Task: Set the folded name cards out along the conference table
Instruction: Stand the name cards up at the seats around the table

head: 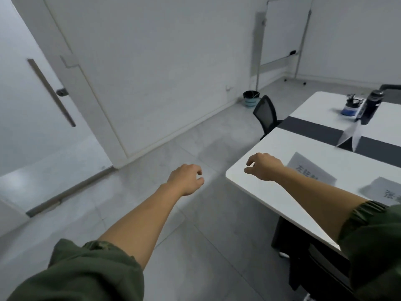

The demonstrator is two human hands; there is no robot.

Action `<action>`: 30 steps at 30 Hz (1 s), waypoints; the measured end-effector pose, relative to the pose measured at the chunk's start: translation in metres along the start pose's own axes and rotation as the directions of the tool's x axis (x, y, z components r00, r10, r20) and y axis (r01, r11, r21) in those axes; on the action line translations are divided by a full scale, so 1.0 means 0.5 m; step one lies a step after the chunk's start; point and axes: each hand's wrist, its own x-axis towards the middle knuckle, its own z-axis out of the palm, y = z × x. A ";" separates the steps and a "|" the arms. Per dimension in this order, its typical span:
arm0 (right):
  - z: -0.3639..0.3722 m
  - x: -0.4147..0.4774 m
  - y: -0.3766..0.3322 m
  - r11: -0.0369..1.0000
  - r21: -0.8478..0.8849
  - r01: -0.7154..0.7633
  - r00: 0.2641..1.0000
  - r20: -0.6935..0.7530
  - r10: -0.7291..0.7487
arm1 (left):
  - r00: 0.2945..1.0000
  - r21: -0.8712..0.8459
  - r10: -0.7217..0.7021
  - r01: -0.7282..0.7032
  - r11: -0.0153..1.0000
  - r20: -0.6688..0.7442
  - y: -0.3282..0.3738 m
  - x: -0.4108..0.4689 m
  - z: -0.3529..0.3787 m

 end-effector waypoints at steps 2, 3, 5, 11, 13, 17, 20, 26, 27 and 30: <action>-0.013 0.054 0.020 0.997 0.020 -0.071 0.997 -0.003 0.071 | 0.998 0.028 0.062 -0.062 0.998 0.019 -0.003 0.100 -0.021; -0.015 0.069 0.031 0.994 0.031 -0.100 0.995 -0.009 0.101 | 0.996 0.044 0.084 -0.085 0.995 0.026 0.001 0.136 -0.028; -0.020 0.098 0.065 0.983 0.066 -0.171 0.985 -0.006 0.171 | 0.988 0.046 0.151 -0.153 0.987 0.043 0.020 0.215 -0.040; -0.050 0.146 0.220 0.928 0.109 -0.357 0.933 -0.004 0.360 | 0.929 0.022 0.339 -0.346 0.938 0.151 0.141 0.400 0.014; -0.058 0.172 0.281 0.898 0.117 -0.423 0.904 -0.006 0.427 | 0.905 0.017 0.382 -0.392 0.920 0.189 0.190 0.470 0.042; -0.051 0.220 0.403 0.846 0.147 -0.512 0.856 0.007 0.517 | 0.867 -0.011 0.437 -0.448 0.894 0.240 0.288 0.580 0.089; -0.038 0.249 0.482 0.807 0.162 -0.568 0.818 0.011 0.575 | 0.840 -0.009 0.463 -0.480 0.877 0.282 0.351 0.651 0.124; -0.013 0.282 0.598 0.742 0.230 -0.629 0.766 0.023 0.642 | 0.782 -0.007 0.515 -0.548 0.837 0.350 0.455 0.752 0.201; -0.008 0.283 0.607 0.731 0.240 -0.639 0.758 0.037 0.651 | 0.772 -0.002 0.525 -0.562 0.827 0.358 0.467 0.760 0.209; -0.001 0.292 0.641 0.689 0.286 -0.666 0.735 0.098 0.670 | 0.732 -0.012 0.573 -0.612 0.790 0.368 0.516 0.799 0.237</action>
